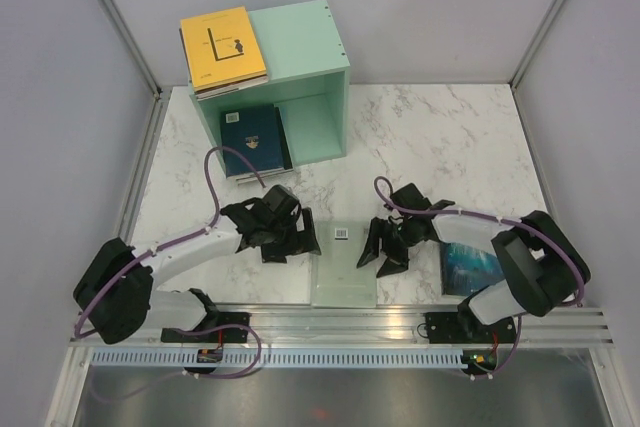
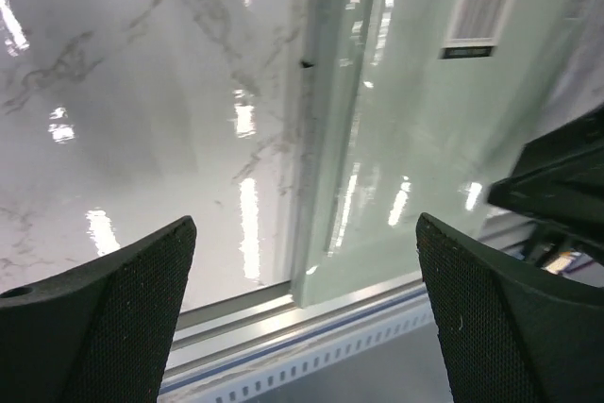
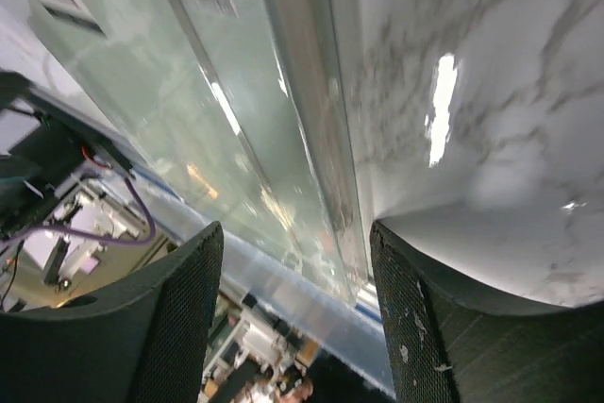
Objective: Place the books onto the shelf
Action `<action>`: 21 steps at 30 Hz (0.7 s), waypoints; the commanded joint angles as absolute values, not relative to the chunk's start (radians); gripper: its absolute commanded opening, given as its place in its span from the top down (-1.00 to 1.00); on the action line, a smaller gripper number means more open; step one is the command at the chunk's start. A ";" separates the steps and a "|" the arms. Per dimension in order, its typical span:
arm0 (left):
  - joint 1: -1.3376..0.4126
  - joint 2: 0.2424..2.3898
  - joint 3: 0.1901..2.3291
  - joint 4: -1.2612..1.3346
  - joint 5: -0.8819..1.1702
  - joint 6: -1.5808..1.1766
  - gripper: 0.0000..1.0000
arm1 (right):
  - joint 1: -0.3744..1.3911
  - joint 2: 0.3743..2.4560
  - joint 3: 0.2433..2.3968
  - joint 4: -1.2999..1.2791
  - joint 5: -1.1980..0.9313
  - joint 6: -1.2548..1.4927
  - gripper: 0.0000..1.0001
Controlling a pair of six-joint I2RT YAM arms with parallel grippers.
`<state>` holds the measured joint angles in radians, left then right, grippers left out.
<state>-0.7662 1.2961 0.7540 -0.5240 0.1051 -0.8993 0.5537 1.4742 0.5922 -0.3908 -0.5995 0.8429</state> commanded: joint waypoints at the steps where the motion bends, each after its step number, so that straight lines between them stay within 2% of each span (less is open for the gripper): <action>1: -0.773 1.299 0.681 -0.505 0.023 -0.887 -1.00 | 0.509 1.503 0.656 -0.383 -0.476 0.767 -0.36; 8: -0.795 1.377 0.534 -0.220 0.051 -0.903 -1.00 | 0.380 1.583 0.666 -0.377 -0.437 0.660 -0.34; 11: -0.799 1.419 0.438 -0.005 0.127 -0.929 -1.00 | 0.385 1.617 0.593 -0.296 -0.439 0.705 -0.31; 15: -0.810 1.514 0.348 0.442 0.325 -1.038 -1.00 | 0.446 1.637 0.470 -0.114 -0.488 0.822 -0.25; 19: -0.827 1.555 0.281 0.659 0.386 -1.121 -0.96 | 0.505 1.623 0.391 -0.051 -0.488 0.880 -0.21; 21: -0.825 1.536 0.268 0.663 0.388 -1.129 -0.91 | 0.503 1.615 0.370 -0.051 -0.486 0.873 -0.20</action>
<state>-0.7990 1.4948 0.3405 0.6270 0.3424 -1.0763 0.4717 1.5455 0.4732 -0.0193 -0.7300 0.9112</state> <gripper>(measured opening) 0.961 0.592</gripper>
